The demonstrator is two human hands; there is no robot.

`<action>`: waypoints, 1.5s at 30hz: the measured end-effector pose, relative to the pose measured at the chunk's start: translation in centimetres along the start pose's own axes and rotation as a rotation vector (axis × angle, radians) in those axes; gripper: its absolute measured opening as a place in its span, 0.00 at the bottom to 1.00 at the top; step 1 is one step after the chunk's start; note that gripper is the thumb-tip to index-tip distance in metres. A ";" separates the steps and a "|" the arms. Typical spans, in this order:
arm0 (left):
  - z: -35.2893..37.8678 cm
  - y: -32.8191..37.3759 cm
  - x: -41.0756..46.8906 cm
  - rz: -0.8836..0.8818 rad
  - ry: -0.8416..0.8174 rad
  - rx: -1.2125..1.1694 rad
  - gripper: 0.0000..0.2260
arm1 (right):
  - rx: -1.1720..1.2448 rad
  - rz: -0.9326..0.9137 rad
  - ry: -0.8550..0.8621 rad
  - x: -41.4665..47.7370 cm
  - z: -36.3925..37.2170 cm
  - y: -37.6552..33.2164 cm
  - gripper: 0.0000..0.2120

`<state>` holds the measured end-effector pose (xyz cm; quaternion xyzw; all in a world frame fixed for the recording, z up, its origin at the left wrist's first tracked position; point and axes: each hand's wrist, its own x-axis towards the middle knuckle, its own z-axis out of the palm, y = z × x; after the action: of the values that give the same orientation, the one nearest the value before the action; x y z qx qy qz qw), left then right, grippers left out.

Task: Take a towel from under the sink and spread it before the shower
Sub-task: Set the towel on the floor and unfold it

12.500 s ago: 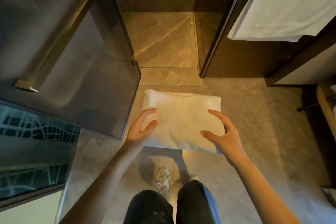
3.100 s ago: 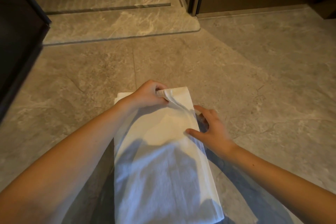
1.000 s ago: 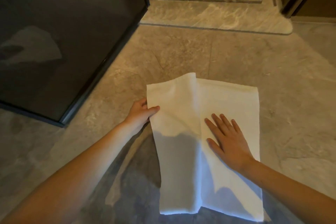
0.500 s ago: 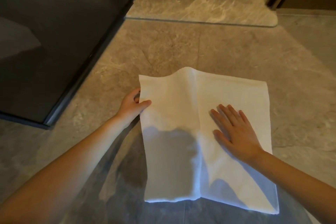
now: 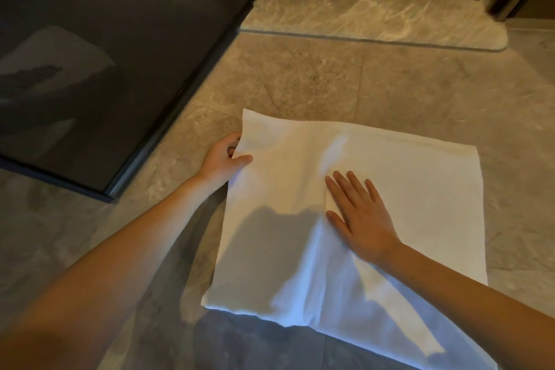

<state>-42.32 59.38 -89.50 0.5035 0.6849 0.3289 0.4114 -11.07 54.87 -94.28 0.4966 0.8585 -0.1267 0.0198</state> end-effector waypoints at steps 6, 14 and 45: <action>-1.3 -1.2 1.4 -0.037 0.032 0.042 0.16 | -0.025 -0.066 0.009 -0.9 0.3 1.4 0.30; -0.5 -2.4 0.8 -0.067 0.151 -0.033 0.16 | -0.028 -0.095 0.041 -1.1 0.0 1.9 0.30; 3.3 -4.2 3.4 0.309 -0.055 0.909 0.27 | 0.014 -0.044 -0.002 -0.6 -0.2 1.5 0.28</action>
<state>-41.71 61.63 -95.40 0.7366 0.6655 0.0399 0.1139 -9.48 55.16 -94.32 0.4775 0.8683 -0.1337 0.0141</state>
